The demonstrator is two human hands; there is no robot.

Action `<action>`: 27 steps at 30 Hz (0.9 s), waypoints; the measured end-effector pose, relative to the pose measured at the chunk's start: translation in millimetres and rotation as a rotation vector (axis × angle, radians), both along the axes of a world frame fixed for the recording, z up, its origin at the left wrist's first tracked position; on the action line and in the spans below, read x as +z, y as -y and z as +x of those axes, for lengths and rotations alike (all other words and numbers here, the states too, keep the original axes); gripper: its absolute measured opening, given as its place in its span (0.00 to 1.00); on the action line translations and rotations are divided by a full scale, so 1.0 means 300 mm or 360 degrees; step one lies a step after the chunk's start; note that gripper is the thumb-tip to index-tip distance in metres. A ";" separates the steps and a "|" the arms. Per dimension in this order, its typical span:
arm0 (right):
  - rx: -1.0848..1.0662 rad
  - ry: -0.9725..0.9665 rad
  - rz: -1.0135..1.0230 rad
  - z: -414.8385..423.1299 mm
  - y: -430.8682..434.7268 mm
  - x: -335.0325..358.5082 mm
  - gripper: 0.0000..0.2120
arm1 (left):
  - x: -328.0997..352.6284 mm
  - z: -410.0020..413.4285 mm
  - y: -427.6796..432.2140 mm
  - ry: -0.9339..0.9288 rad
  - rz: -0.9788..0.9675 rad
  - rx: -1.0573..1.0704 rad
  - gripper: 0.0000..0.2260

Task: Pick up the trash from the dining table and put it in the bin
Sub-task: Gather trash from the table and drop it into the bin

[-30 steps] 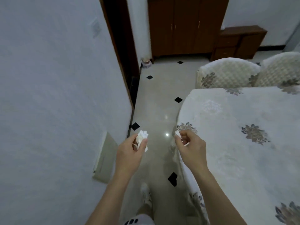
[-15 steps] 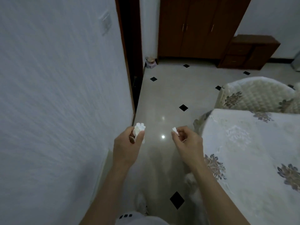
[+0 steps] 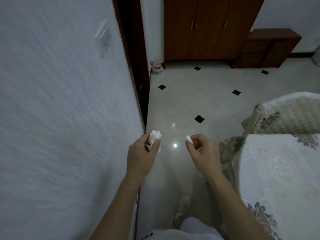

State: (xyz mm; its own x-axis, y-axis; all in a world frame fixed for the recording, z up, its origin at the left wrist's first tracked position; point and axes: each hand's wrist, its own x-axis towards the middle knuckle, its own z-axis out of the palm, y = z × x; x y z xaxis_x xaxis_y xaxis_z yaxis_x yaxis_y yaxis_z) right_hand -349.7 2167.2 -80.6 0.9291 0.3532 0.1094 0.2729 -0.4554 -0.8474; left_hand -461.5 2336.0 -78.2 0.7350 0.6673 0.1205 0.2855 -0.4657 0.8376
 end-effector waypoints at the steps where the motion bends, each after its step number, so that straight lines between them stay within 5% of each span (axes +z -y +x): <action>1: -0.0008 -0.0006 -0.0002 0.036 -0.019 -0.003 0.03 | -0.007 0.039 -0.022 -0.0003 0.0007 -0.0014 0.10; 27: -0.0401 -0.0044 0.0067 1.566 -0.285 0.012 0.07 | 0.042 1.713 -0.350 -0.0039 0.0012 -0.0387 0.11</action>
State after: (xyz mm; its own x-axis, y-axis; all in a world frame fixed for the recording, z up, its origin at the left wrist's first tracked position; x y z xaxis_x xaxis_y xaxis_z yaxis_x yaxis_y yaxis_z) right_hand 120.0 2252.6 -77.1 0.9901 0.1057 0.0923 0.1316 -0.4702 -0.8727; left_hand 52.5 2441.0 -65.5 0.8767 0.4695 0.1051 0.1842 -0.5294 0.8281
